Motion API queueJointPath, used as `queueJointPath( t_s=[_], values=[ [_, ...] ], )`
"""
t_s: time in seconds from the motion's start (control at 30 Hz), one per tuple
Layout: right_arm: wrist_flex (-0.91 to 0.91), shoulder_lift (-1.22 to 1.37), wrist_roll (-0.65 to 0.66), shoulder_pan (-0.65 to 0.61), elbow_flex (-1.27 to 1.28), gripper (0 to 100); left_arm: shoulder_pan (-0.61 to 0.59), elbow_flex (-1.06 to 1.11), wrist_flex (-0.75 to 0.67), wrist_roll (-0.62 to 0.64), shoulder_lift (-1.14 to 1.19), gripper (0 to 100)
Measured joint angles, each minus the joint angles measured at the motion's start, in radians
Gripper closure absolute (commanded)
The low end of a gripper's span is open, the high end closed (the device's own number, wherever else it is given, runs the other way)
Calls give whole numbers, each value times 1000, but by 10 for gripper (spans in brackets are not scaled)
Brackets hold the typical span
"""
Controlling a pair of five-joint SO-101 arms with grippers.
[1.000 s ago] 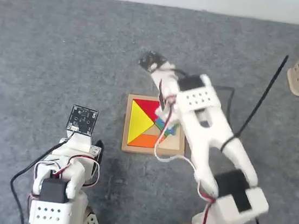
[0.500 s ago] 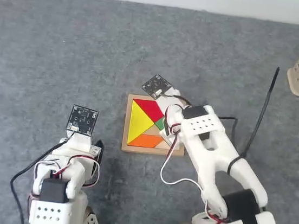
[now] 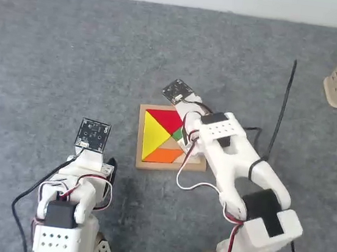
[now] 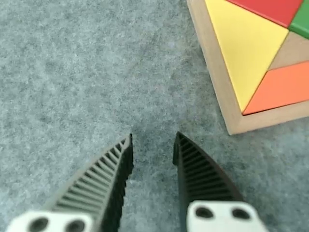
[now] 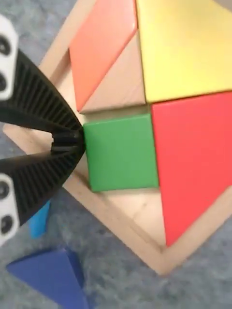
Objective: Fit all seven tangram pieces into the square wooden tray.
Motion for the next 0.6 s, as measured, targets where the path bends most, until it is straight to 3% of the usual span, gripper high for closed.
queueJointPath(
  t_s=[0.27, 0.33, 0.5, 0.6],
  values=[
    [98, -206, -49, 34, 5, 992, 0, 0, 0, 0, 0, 867],
    [152, -252, 20, 71, 14, 980, 0, 0, 0, 0, 0, 867],
    [241, -256, 285, 117, 15, 838, 0, 0, 0, 0, 0, 867],
    [253, -190, 393, 112, 14, 818, 0, 0, 0, 0, 0, 867]
  ],
)
